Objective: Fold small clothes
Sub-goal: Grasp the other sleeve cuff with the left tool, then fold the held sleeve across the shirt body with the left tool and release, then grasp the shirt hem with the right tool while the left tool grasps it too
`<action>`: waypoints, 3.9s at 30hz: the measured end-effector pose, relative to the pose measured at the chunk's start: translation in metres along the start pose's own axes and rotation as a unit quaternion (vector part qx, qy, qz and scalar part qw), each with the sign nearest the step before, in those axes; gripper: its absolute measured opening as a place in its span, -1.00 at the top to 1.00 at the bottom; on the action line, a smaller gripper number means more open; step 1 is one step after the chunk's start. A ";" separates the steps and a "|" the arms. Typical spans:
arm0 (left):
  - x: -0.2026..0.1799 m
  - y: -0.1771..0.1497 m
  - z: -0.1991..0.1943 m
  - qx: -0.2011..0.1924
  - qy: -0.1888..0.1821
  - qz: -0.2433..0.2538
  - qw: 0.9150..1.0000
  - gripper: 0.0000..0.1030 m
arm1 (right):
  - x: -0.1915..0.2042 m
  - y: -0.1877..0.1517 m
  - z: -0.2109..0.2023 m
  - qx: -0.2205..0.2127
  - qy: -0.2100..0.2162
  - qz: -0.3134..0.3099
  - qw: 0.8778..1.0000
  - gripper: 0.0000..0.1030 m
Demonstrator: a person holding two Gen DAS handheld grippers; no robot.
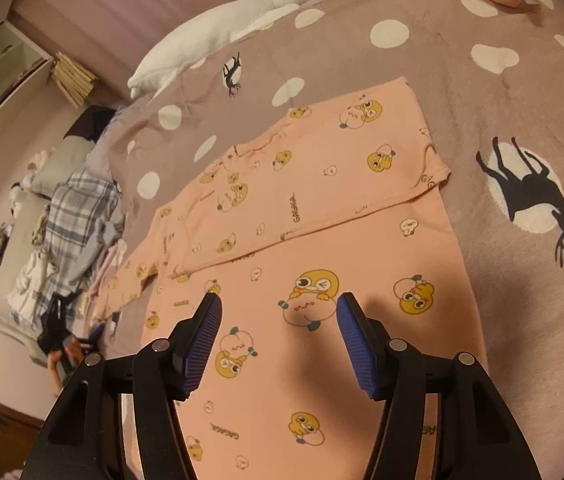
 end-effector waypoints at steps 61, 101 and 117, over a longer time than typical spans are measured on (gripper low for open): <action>-0.235 -0.320 0.076 0.142 0.039 0.488 0.860 -0.50 | -0.026 0.038 0.021 -0.012 0.055 0.051 0.997 -0.17; -0.188 -0.284 0.058 0.124 0.058 0.452 0.881 -0.50 | -0.053 0.108 0.039 0.000 -0.123 -0.037 0.992 0.85; -0.218 -0.275 0.107 0.165 0.014 0.421 0.892 0.09 | -0.024 0.086 0.027 -0.021 -0.109 -0.117 0.987 0.51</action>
Point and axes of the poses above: each gripper's, at about its wrist camera, not at the fingertips, and z roughly the way its jaws point, x to its left, y to its top, the point moved 2 cm from there along z, roughly the way its jaws point, and after that the axes turned 6 degrees about y, right-handed, at the moved point
